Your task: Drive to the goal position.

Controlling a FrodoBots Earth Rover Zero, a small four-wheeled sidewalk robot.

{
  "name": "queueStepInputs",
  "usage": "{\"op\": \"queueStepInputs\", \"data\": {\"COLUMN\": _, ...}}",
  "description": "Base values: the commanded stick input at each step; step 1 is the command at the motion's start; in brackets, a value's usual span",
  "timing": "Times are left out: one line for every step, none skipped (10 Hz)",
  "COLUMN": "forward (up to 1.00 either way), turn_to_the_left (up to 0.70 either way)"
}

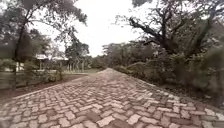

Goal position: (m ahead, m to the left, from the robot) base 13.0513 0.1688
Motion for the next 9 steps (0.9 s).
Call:
{"op": "queueStepInputs", "data": {"forward": 0.7, "turn_to_the_left": 0.0}}
{"op": "queueStepInputs", "data": {"forward": 0.7, "turn_to_the_left": 0.0}}
{"op": "queueStepInputs", "data": {"forward": 0.7, "turn_to_the_left": 0.0}}
{"op": "queueStepInputs", "data": {"forward": 0.7, "turn_to_the_left": 0.0}}
{"op": "queueStepInputs", "data": {"forward": 0.7, "turn_to_the_left": 0.0}}
{"op": "queueStepInputs", "data": {"forward": 0.7, "turn_to_the_left": 0.0}}
{"op": "queueStepInputs", "data": {"forward": 0.7, "turn_to_the_left": 0.0}}
{"op": "queueStepInputs", "data": {"forward": 0.7, "turn_to_the_left": 0.0}}
{"op": "queueStepInputs", "data": {"forward": 0.7, "turn_to_the_left": 0.0}}
